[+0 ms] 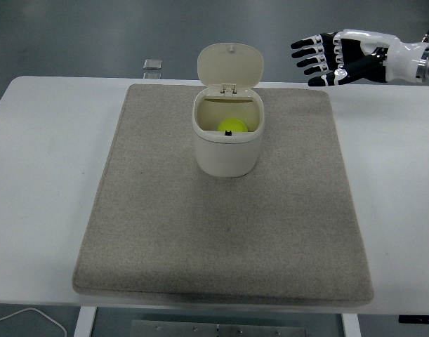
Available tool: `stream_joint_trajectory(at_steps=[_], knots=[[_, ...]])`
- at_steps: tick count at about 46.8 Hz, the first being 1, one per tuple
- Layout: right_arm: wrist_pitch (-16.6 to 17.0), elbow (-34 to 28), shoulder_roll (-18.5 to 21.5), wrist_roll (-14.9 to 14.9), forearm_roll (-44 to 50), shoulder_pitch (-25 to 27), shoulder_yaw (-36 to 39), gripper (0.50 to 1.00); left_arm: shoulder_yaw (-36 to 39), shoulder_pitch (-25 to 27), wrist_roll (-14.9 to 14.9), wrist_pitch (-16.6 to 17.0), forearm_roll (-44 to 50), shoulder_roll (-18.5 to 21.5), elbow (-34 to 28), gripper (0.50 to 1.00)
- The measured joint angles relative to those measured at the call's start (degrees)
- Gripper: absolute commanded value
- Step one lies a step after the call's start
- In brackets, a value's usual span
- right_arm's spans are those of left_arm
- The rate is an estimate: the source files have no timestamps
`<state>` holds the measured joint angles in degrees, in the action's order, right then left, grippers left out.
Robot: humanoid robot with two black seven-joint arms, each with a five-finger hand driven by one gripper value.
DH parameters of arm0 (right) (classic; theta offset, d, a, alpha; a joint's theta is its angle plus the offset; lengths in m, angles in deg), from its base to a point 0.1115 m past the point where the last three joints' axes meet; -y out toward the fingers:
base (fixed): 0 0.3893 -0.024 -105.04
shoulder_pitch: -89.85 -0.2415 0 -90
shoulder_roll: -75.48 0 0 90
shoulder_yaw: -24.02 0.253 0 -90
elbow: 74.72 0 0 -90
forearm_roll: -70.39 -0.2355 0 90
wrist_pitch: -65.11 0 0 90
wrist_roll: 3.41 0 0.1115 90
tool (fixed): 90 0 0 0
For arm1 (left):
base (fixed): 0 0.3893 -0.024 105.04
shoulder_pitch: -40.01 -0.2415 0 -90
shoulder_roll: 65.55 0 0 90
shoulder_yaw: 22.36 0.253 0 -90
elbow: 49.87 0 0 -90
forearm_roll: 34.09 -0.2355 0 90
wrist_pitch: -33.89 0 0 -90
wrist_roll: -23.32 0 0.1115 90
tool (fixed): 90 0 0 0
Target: Pick up the tennis ball and place it in the box.
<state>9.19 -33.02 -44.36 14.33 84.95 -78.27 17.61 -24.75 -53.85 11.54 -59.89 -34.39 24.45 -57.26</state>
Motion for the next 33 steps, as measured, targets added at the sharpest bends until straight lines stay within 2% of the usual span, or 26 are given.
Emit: stream_joint_trajectory(at_steps=[9,16,22,33], knots=[[-7.8,-0.1,1.1,-0.3,-9.5,3.6,0.2,0.893,0.0,0.0,0.0,0.0,0.0,0.0,0.0,0.992],[-12.0,-0.6,2.5,-1.6,-16.1,4.8,0.2,0.893,0.0,0.0,0.0,0.0,0.0,0.0,0.0,0.992],[-13.8,-2.0,3.9,-3.9,-20.9,5.4,0.2,0.893,0.0,0.0,0.0,0.0,0.0,0.0,0.0,0.992],[-15.3,-2.8,5.3,-5.0,-31.0,6.2,0.3,0.893,0.0,0.0,0.0,0.0,0.0,0.0,0.0,0.992]])
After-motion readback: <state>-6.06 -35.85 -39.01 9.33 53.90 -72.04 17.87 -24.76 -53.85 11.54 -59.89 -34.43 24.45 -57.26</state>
